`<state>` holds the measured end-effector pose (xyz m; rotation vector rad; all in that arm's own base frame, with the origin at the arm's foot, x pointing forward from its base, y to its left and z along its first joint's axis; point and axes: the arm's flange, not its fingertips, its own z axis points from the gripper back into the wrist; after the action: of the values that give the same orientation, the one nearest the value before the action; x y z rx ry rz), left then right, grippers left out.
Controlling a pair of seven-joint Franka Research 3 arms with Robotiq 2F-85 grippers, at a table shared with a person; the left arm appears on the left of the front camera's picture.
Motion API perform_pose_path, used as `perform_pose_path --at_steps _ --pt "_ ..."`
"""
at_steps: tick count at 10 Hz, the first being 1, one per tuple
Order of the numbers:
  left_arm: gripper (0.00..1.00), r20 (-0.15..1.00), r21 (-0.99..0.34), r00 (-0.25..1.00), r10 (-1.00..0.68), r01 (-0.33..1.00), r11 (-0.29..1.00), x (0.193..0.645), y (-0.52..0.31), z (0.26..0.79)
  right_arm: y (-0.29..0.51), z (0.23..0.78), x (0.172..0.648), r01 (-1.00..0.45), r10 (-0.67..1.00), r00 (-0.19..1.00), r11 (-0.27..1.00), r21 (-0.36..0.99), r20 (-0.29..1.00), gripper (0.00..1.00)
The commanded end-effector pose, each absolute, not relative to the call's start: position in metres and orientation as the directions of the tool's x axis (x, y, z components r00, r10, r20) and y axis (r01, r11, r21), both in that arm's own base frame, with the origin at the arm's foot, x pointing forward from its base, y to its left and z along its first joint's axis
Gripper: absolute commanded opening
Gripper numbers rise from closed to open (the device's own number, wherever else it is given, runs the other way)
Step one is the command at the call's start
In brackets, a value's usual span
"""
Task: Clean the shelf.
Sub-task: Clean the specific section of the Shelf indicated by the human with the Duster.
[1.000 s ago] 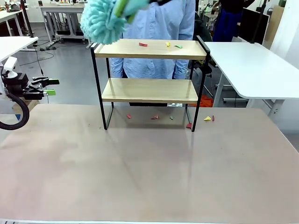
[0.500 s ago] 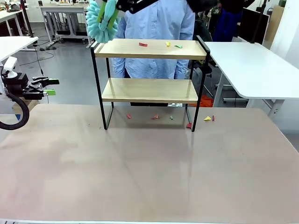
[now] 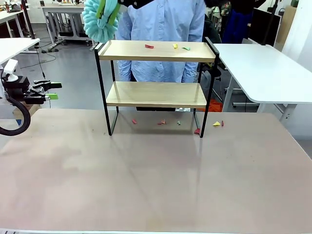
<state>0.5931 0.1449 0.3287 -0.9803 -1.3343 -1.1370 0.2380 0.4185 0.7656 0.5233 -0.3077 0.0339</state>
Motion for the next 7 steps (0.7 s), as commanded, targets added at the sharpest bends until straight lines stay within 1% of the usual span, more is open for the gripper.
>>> perform_pose_path --at_steps 1,2,4,7 --pt "1.0 0.995 0.097 -0.088 -0.056 0.975 0.201 0.591 0.144 0.333 0.449 0.753 0.269 -0.067 -0.136 0.925 0.86 0.506 0.354 0.13" --pt "1.0 0.995 0.097 -0.088 -0.056 0.975 0.201 0.591 0.144 0.333 0.46 0.74 0.287 -0.051 -0.179 0.903 0.858 0.512 0.39 0.13" --pt "1.0 0.995 0.097 -0.088 -0.056 0.975 0.201 0.591 0.144 0.333 0.478 0.72 0.309 -0.05 -0.214 0.882 0.844 0.534 0.42 0.13" --pt "1.0 0.995 0.097 -0.088 -0.056 0.975 0.201 0.591 0.144 0.333 0.5 0.698 0.332 0.01 -0.255 0.863 0.872 0.49 0.436 0.13"
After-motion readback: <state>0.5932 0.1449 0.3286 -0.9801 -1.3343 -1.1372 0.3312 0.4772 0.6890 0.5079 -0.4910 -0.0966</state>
